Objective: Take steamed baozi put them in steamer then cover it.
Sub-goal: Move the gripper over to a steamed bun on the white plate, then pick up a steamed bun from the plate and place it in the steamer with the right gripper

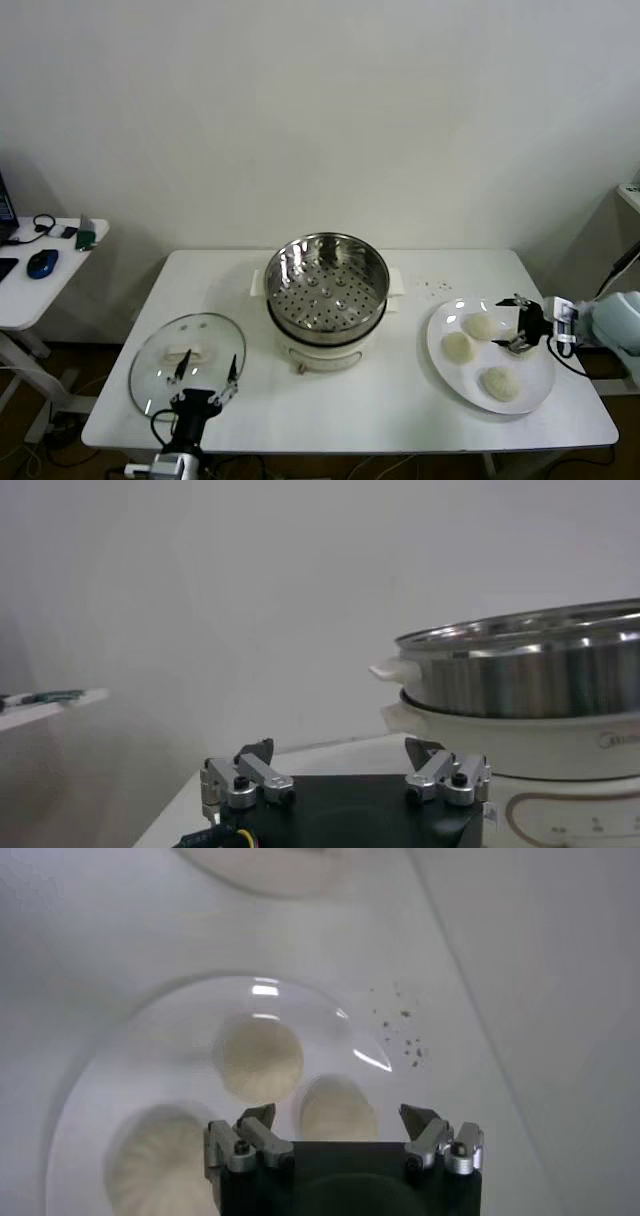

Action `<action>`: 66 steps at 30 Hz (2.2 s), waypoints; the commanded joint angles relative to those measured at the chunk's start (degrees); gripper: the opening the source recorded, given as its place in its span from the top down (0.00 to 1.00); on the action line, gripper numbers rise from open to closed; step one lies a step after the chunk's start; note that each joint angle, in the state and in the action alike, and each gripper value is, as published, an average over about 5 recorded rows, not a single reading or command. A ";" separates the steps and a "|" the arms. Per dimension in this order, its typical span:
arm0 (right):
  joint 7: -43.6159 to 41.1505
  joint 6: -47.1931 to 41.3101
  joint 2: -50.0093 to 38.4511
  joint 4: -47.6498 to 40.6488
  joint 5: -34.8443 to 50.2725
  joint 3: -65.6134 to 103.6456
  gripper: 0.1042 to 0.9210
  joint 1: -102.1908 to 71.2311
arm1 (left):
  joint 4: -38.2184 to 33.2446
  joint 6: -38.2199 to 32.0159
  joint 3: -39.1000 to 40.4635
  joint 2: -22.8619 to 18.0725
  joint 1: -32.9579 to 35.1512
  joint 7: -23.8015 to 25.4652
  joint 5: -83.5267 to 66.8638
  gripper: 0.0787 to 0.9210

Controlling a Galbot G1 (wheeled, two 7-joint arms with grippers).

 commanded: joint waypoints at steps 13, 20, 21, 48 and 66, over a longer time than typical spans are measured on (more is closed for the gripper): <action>-11.35 5.08 16.50 -28.52 -8.08 -45.22 0.12 38.33 | -0.64 3.19 -1.51 0.43 -0.63 -1.80 -0.94 0.12; -10.80 6.73 19.94 -32.76 -10.08 -43.63 0.12 36.98 | -0.43 3.28 -2.11 0.82 -0.66 -1.88 -1.05 0.12; -10.76 6.87 20.20 -33.13 -10.15 -43.59 0.12 36.83 | -0.42 3.30 -2.13 0.83 -0.67 -1.89 -1.05 0.12; -10.61 8.11 22.48 -34.97 -10.59 -42.16 0.13 33.84 | -0.58 3.78 -2.88 1.03 -0.86 -2.29 -0.84 0.12; -10.74 10.93 18.98 -29.02 -5.84 -47.15 0.30 41.17 | -1.07 3.71 -2.91 0.91 -0.15 -2.44 -0.74 0.12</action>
